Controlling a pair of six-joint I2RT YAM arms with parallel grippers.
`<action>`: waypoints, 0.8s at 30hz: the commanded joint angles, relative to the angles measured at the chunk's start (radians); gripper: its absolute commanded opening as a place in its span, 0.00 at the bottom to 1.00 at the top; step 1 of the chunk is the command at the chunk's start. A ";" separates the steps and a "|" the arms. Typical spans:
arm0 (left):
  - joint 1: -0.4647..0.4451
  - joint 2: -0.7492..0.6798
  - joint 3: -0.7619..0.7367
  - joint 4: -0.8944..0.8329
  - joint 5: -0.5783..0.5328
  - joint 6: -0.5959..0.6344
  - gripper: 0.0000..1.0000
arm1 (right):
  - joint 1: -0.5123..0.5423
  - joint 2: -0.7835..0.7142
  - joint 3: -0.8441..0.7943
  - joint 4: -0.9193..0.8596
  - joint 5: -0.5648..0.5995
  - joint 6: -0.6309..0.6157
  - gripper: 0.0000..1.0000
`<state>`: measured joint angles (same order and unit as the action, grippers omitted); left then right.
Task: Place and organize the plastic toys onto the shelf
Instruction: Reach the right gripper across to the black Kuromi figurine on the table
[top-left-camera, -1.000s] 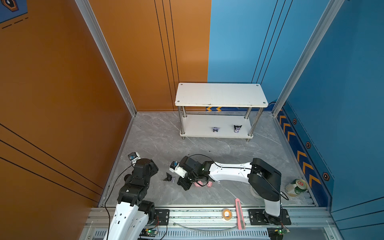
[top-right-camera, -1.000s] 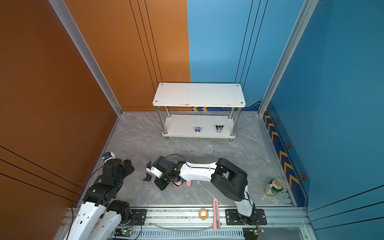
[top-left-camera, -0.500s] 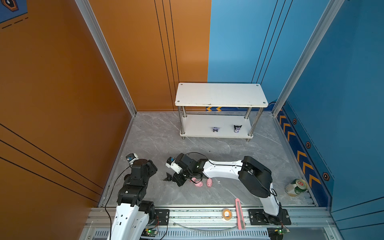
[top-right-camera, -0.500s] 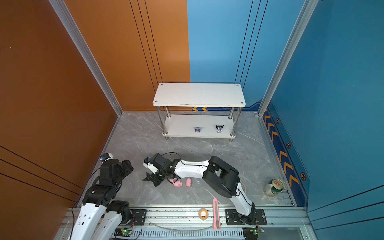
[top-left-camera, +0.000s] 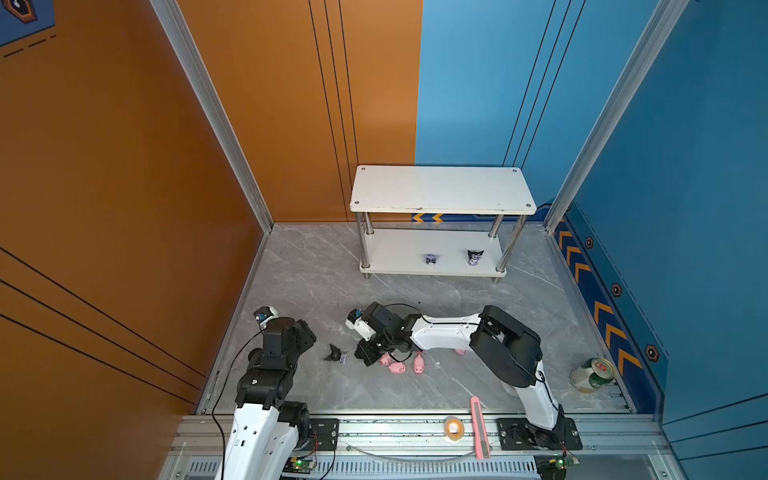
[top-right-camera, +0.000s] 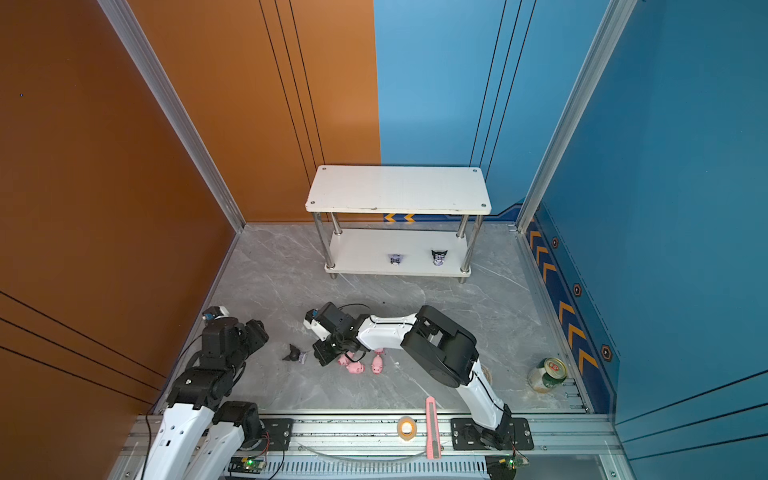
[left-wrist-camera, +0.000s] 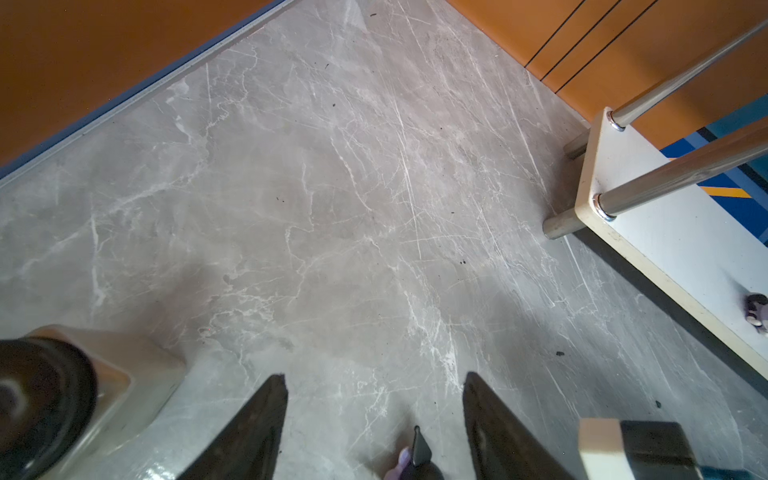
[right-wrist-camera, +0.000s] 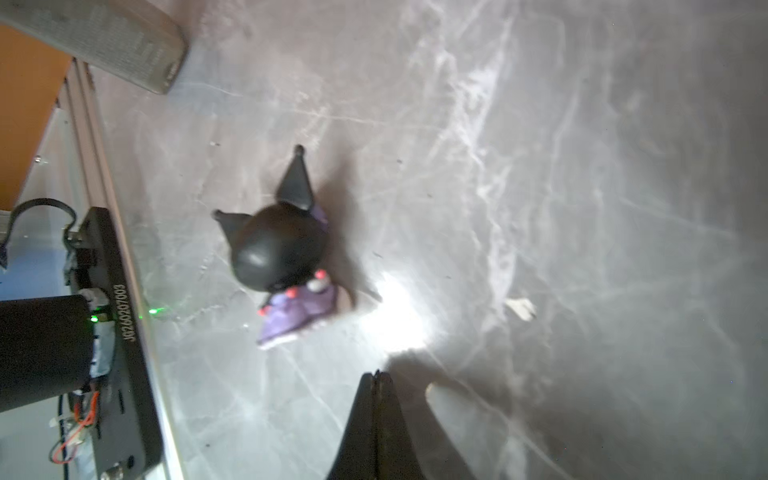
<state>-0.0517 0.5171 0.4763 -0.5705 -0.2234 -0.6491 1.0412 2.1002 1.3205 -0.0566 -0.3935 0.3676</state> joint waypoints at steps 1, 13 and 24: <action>0.010 0.009 -0.016 0.023 0.028 -0.006 0.69 | -0.009 -0.053 -0.017 -0.018 0.023 0.008 0.00; 0.016 0.008 -0.002 0.030 0.027 -0.009 0.69 | 0.077 -0.055 0.106 -0.115 0.091 -0.061 0.00; 0.019 0.016 -0.001 0.031 0.038 -0.007 0.70 | 0.079 0.023 0.179 -0.106 0.055 -0.045 0.00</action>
<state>-0.0437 0.5308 0.4740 -0.5446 -0.2039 -0.6525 1.1202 2.0930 1.4773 -0.1390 -0.3367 0.3267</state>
